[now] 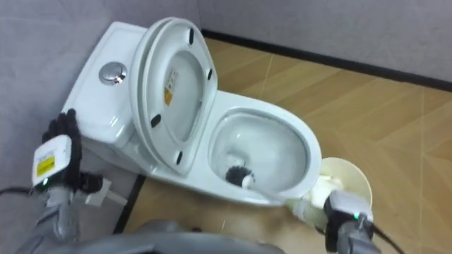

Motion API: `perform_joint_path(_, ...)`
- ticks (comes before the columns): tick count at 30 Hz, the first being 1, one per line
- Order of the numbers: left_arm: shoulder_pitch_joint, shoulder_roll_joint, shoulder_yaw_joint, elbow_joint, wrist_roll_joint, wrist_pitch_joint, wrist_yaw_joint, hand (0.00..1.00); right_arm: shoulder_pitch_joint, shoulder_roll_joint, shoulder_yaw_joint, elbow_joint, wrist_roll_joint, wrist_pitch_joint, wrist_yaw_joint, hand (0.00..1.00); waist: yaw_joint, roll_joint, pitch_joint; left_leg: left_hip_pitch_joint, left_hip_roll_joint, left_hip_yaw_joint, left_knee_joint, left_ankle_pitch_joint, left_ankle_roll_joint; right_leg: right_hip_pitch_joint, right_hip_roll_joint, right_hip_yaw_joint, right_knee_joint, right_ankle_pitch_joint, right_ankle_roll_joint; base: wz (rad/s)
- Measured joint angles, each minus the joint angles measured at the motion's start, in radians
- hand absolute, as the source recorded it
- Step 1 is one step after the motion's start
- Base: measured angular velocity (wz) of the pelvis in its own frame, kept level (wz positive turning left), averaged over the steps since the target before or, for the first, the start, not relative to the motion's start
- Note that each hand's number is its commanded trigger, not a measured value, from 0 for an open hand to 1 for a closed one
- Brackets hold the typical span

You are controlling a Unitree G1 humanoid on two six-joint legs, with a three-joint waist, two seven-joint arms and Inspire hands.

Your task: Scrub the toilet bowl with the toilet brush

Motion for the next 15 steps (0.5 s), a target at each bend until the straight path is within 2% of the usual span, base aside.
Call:
perform_joint_path(3, 0.032, -0.039, 0.082, 0.000, -0.038, -0.009, 0.001, 0.00, 0.011, 0.008, -0.008, 0.026, 0.014, -0.011, -0.006, 1.00, 0.006, -0.001, 0.0005, 0.012, 0.000, -0.011, 0.000, -0.004, -0.005, 0.019, 0.005, 0.000, -0.017, 0.001, -0.002, 0.01)
perform_joint_path(5, 0.056, -0.042, 0.087, 0.005, -0.077, -0.019, 0.011, 0.00, 0.006, 0.016, -0.015, 0.043, 0.019, -0.010, -0.006, 1.00, 0.012, 0.002, -0.0018, 0.025, 0.000, -0.013, 0.001, -0.007, -0.010, 0.033, 0.006, 0.000, -0.018, 0.001, -0.002, 0.00)
perform_joint_path(9, 0.075, -0.069, 0.118, 0.001, -0.226, -0.039, 0.018, 0.00, -0.004, 0.045, -0.049, 0.097, 0.019, -0.015, -0.001, 1.00, 0.013, 0.007, 0.0008, 0.038, -0.002, -0.048, 0.002, -0.019, -0.014, 0.053, 0.012, -0.008, -0.020, 0.001, -0.002, 0.09)
perform_joint_path(11, 0.074, -0.071, 0.128, 0.000, -0.271, -0.051, 0.018, 0.00, -0.005, 0.059, -0.064, 0.116, 0.028, -0.019, 0.000, 1.00, 0.013, 0.014, 0.0048, 0.043, -0.004, -0.059, 0.002, -0.019, -0.014, 0.064, 0.013, -0.013, -0.030, 0.001, -0.002, 0.12)
perform_joint_path(14, 0.075, -0.073, 0.147, 0.048, -0.325, -0.082, 0.014, 0.00, -0.012, 0.074, -0.080, 0.153, 0.074, -0.022, 0.004, 1.00, 0.030, 0.013, 0.0043, 0.049, -0.002, -0.059, -0.003, -0.021, -0.014, 0.065, 0.014, -0.009, -0.032, 0.000, -0.002, -0.07)
perform_joint_path(15, 0.070, -0.074, 0.154, 0.100, -0.340, -0.087, 0.010, 0.00, -0.017, 0.080, -0.089, 0.171, 0.098, -0.023, 0.005, 1.00, 0.034, 0.013, 0.0026, 0.057, -0.003, -0.059, -0.013, -0.021, -0.014, 0.067, 0.014, -0.006, -0.031, 0.000, -0.002, -0.06)
